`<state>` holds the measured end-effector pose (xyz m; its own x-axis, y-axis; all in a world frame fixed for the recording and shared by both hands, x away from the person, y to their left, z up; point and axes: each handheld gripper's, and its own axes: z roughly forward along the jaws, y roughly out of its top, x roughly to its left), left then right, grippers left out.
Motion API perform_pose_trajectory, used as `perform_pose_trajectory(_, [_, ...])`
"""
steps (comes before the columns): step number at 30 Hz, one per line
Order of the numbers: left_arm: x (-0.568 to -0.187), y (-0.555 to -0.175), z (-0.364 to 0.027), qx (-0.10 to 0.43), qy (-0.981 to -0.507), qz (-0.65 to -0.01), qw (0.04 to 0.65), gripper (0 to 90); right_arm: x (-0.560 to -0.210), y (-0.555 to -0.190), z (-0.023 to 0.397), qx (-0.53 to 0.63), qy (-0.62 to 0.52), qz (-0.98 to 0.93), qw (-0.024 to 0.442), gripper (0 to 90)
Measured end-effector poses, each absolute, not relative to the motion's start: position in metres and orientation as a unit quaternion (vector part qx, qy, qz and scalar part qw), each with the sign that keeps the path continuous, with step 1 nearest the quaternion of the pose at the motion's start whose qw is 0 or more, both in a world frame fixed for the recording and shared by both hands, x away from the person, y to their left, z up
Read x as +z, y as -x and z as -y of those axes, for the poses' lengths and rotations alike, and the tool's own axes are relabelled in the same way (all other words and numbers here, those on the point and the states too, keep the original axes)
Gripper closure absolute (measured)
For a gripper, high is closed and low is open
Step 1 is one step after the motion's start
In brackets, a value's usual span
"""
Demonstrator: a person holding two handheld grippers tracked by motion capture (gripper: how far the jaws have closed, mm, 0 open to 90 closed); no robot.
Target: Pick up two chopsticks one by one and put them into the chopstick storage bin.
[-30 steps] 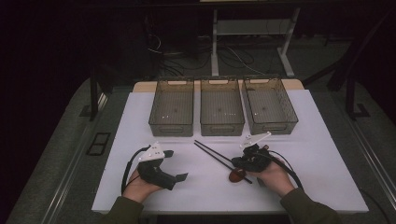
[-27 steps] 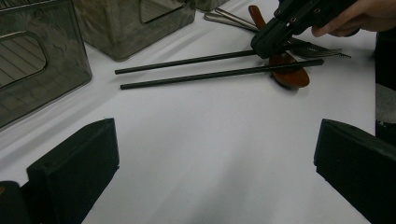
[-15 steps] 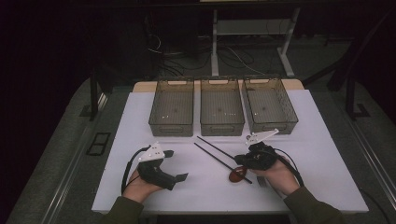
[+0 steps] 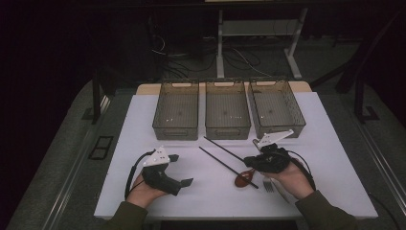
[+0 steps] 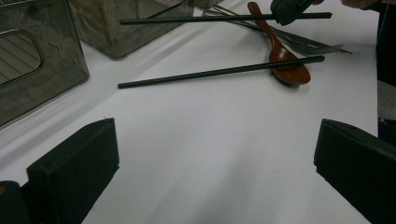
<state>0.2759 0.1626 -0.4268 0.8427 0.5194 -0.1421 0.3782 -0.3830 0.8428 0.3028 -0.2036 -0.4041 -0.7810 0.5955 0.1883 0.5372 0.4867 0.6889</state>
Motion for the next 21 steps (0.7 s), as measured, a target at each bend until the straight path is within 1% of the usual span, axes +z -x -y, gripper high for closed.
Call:
perform_pose_trajectory(13, [-0.426, -0.276, -0.164, 0.077, -0.825, -0.275, 0.488, 0.0, -0.385, -0.31, 0.194, 0.399, -0.323, -0.857, 0.043, 84.4])
perform_pose_trajectory(21, [-0.426, -0.277, -0.164, 0.078, -0.825, -0.273, 0.489, 0.0, -0.367, -0.324, 0.186, 0.404, -0.319, -0.856, 0.046, 84.4])
